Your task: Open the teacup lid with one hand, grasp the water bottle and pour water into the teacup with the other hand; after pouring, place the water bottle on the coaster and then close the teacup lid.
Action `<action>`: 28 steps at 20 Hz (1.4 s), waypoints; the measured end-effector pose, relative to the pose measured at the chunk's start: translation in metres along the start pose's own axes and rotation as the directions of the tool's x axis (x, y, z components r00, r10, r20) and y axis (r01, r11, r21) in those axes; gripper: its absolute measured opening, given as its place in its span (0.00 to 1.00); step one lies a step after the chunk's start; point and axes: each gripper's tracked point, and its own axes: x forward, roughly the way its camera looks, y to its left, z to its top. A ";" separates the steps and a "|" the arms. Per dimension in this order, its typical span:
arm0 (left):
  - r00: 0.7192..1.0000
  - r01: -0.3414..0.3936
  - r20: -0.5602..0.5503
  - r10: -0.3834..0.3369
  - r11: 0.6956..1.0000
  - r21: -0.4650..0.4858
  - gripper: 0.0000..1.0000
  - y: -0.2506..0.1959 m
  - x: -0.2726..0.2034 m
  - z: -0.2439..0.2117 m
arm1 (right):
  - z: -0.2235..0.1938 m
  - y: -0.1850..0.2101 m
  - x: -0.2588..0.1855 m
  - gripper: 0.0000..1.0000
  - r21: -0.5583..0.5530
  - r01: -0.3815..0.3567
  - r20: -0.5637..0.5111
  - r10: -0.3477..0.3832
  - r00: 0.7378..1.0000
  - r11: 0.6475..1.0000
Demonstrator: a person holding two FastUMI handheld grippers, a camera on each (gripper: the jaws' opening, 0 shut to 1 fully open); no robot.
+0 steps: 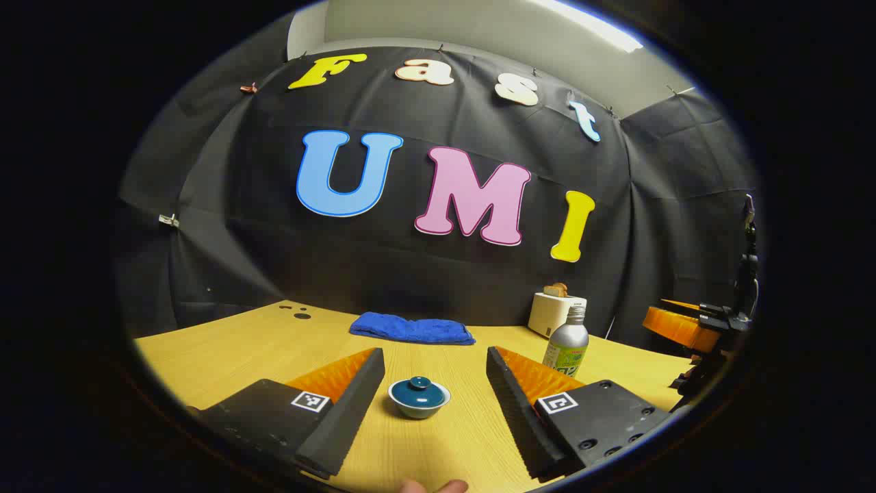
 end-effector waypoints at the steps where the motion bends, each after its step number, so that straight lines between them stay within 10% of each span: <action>1: 1.000 0.001 -0.004 -0.001 1.000 0.005 0.95 0.000 -0.001 -0.001 | 0.000 0.000 0.000 0.98 -0.003 0.002 0.000 -0.002 1.000 1.000; 28: 0.981 -0.016 -0.191 0.026 0.998 0.055 0.95 0.016 0.078 -0.072 | -0.005 0.007 0.004 0.98 0.004 -0.013 -0.002 0.013 1.000 1.000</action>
